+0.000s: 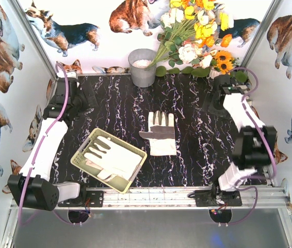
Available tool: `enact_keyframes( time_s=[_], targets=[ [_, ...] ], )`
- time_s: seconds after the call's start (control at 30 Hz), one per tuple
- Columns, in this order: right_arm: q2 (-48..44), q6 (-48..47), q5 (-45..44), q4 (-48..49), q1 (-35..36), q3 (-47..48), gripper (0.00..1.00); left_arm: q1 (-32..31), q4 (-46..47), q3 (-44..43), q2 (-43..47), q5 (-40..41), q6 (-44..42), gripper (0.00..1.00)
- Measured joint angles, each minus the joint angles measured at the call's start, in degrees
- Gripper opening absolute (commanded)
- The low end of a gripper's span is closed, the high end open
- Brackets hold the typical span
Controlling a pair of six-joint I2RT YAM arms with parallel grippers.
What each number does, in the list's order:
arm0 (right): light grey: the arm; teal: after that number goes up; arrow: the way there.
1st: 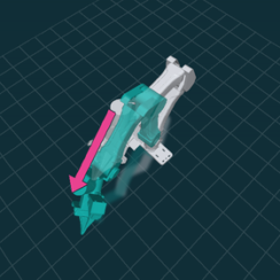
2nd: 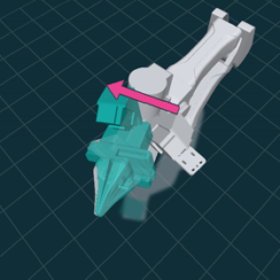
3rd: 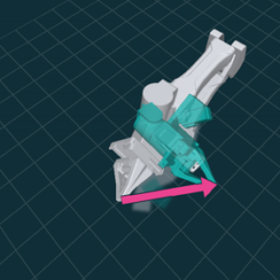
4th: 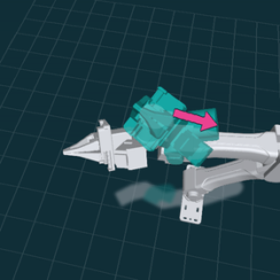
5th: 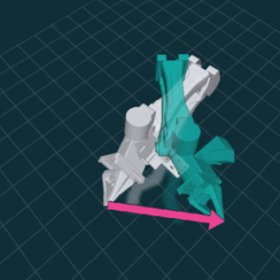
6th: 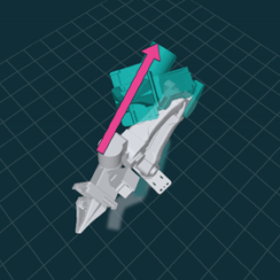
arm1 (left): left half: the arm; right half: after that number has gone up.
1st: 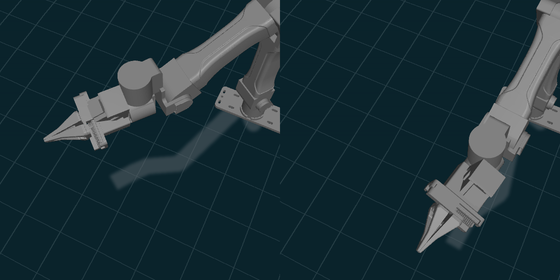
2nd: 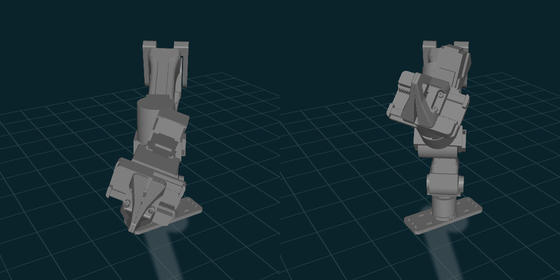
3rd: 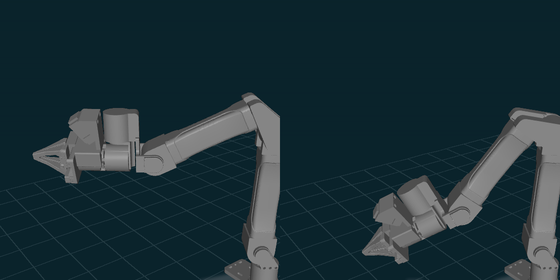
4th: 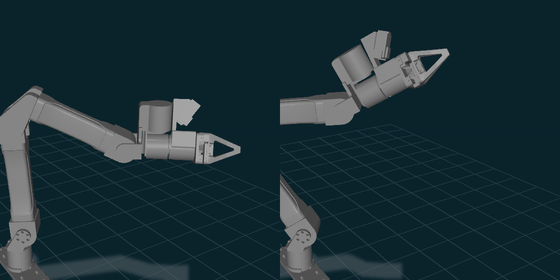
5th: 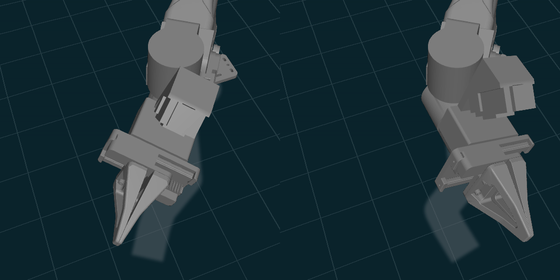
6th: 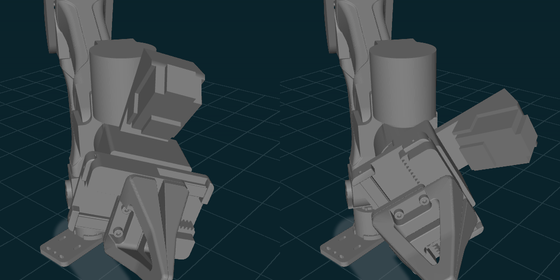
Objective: Put the gloves into the storage basket
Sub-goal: Move the glove to the center of the board.
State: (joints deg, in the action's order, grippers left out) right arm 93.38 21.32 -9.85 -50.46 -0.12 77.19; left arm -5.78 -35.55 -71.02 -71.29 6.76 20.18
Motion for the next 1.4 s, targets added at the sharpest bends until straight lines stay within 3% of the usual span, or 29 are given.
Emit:
enact_keyframes(
  time_s=[0.43, 0.77, 0.93, 1.3, 1.4],
  targets=[
    [24.2, 6.3, 1.5, 5.3, -12.8, 15.7, 0.70, 0.1, 0.9, 3.0, -1.9, 5.1, 7.8, 0.99],
    [33.5, 11.4, 2.8, 5.2, -15.3, 25.0, 0.65, 0.1, 1.0, 3.1, -3.3, 6.6, 12.0, 0.99],
    [35.4, 12.0, 3.6, 4.1, -15.4, 27.5, 0.54, 0.1, 1.0, 3.1, -4.2, 6.6, 12.7, 0.99],
    [35.9, 11.7, 4.7, 1.7, -15.8, 27.9, 0.08, 0.1, -0.2, 2.4, -4.7, 6.5, 12.8, 0.99],
    [34.7, 11.8, 6.3, 3.7, -16.0, 25.5, 0.02, 0.1, -0.8, 2.4, -4.3, 5.9, 12.4, 0.99]
  ],
)
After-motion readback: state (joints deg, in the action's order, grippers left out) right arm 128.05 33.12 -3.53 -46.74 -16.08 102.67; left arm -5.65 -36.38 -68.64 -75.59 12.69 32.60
